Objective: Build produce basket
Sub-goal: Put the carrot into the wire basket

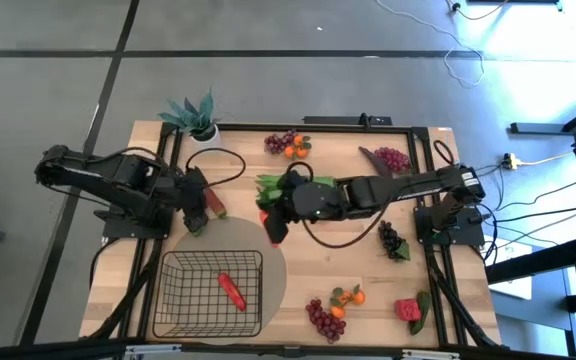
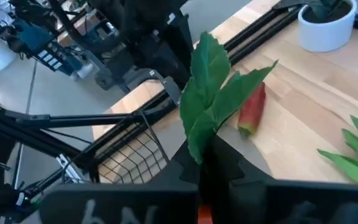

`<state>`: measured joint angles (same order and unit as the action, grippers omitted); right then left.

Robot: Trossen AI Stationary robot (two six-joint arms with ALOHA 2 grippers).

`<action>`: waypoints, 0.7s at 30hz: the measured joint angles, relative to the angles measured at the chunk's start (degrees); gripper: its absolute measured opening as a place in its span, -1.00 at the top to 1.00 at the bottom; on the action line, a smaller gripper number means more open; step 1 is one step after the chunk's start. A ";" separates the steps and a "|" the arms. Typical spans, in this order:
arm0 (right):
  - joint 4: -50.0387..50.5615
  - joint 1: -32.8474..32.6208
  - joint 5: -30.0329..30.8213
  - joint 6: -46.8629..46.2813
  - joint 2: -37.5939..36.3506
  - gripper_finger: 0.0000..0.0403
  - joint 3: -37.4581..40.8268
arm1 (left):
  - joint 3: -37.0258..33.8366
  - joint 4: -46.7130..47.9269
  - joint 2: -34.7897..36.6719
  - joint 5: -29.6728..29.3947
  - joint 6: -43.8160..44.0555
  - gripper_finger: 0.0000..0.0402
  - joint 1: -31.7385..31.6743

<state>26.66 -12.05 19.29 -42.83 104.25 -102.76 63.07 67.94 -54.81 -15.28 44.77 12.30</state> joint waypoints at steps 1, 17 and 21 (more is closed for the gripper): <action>-1.15 0.01 -0.58 -0.01 0.56 1.00 0.00 | 0.00 -0.21 0.60 -0.02 -0.26 0.58 0.27; -18.70 -0.65 -11.57 -0.37 11.40 1.00 0.07 | 0.00 0.38 8.49 -0.03 -3.38 0.58 0.91; -18.93 -1.37 -11.93 -0.35 14.05 1.00 0.05 | 0.00 0.57 9.01 0.24 -4.63 0.58 0.91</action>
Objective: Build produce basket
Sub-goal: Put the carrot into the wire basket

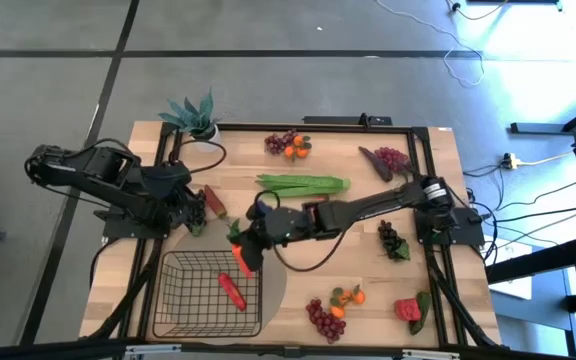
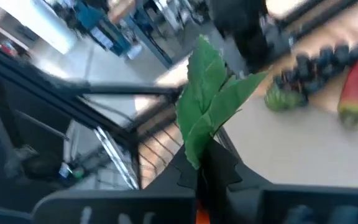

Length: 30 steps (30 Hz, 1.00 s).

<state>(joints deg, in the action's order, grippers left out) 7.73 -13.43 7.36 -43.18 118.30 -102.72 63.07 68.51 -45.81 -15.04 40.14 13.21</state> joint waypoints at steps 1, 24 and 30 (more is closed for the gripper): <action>-0.01 -0.13 -0.15 0.02 0.94 1.00 0.00 | 0.00 0.03 0.09 0.30 -0.24 0.58 0.00; -2.87 -1.01 -4.39 6.98 10.82 1.00 0.02 | 0.00 0.04 0.08 0.82 -1.70 0.58 0.00; -2.01 -0.99 -4.31 7.31 10.80 0.97 0.00 | 0.00 0.03 0.09 0.82 -1.49 0.58 0.00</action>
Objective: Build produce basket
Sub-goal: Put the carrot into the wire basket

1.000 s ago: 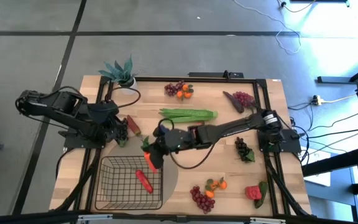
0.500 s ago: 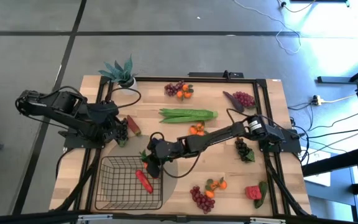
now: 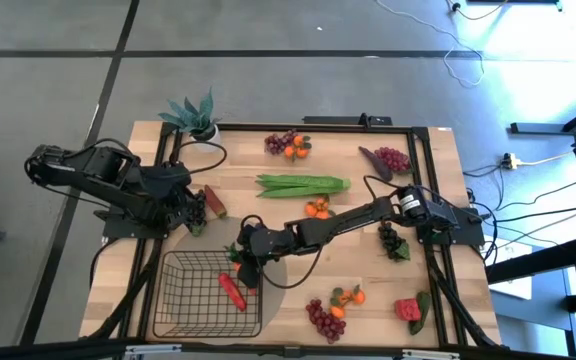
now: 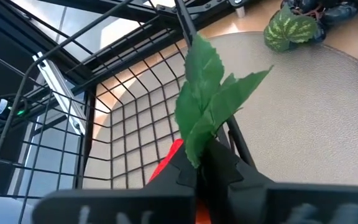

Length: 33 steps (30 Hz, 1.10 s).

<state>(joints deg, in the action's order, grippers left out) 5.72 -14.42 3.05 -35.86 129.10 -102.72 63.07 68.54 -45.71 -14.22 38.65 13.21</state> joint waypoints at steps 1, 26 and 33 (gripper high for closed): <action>0.00 -0.01 -0.01 0.01 0.00 0.97 0.00 | 0.00 0.02 0.00 0.00 0.17 0.58 0.00; -0.36 -0.02 -3.64 1.84 0.00 0.93 -1.49 | 0.00 0.00 -0.02 -0.02 0.31 0.58 -0.01; 0.06 0.22 -3.79 1.70 0.00 0.79 -1.49 | 0.00 0.00 0.00 -0.02 0.29 0.58 -0.01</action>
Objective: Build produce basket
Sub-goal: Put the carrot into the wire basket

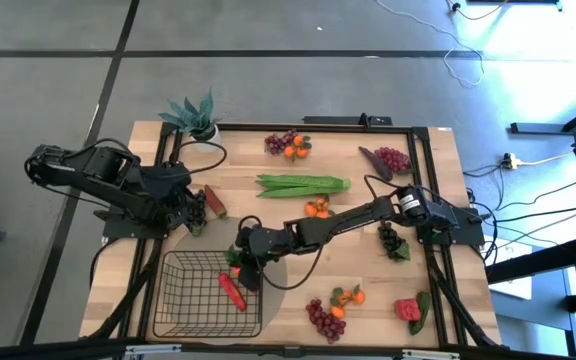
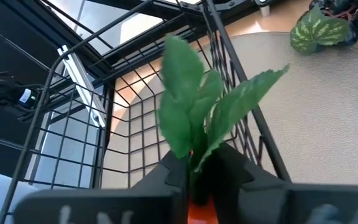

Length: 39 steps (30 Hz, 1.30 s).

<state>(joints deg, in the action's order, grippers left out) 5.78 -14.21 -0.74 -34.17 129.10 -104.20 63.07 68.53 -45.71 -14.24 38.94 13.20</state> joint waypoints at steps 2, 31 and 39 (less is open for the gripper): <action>-0.06 0.03 -0.02 0.06 0.00 0.75 0.00 | 0.00 0.00 -0.01 0.00 0.00 0.58 -0.01; -0.86 0.68 -1.98 -1.55 -0.74 0.67 0.04 | 0.00 0.00 -0.01 0.00 -0.09 0.58 0.00; -0.78 1.24 -2.19 0.40 -0.74 0.47 0.03 | 0.00 0.00 0.00 0.00 -0.11 0.58 -0.01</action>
<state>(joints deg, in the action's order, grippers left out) 4.99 -12.96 -2.92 -33.77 128.35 -104.17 63.07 68.53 -45.71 -14.24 38.83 13.19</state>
